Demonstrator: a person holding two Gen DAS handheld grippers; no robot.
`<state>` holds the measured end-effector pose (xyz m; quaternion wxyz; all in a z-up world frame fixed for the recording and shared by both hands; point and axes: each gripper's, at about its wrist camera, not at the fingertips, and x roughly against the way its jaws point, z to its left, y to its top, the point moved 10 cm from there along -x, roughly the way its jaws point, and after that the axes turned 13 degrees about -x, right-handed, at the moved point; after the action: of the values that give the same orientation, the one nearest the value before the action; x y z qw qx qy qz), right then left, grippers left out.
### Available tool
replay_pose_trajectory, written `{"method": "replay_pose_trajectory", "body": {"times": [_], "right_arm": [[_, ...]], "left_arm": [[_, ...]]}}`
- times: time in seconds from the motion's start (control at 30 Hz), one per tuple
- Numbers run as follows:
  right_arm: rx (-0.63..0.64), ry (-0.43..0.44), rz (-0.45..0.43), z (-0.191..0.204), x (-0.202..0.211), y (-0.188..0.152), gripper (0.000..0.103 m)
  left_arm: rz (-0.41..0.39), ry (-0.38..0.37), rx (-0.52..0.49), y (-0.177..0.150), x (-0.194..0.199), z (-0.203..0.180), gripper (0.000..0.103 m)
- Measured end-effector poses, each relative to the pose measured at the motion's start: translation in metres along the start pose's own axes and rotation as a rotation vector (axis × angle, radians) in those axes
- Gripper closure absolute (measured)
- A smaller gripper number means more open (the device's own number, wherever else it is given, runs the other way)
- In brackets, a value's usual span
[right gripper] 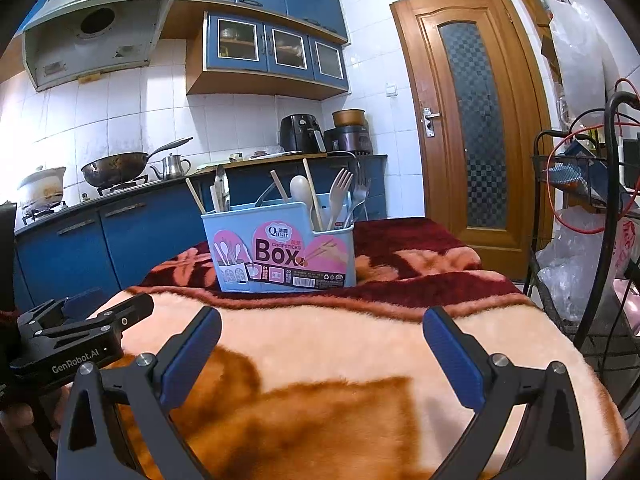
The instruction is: Organize utensils
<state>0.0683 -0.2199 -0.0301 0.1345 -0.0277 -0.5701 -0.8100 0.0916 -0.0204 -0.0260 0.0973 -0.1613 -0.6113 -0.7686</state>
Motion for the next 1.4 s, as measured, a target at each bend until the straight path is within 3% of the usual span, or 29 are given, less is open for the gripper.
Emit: {"method": "replay_pose_trajectory", "body": {"times": [1.4], "right_arm": [[0.007,0.001,0.003,0.0005,-0.0011,-0.0001,0.0]], "left_arm": [[-0.001,0.01,0.01,-0.001,0.0004,0.0021,0.022]]}}
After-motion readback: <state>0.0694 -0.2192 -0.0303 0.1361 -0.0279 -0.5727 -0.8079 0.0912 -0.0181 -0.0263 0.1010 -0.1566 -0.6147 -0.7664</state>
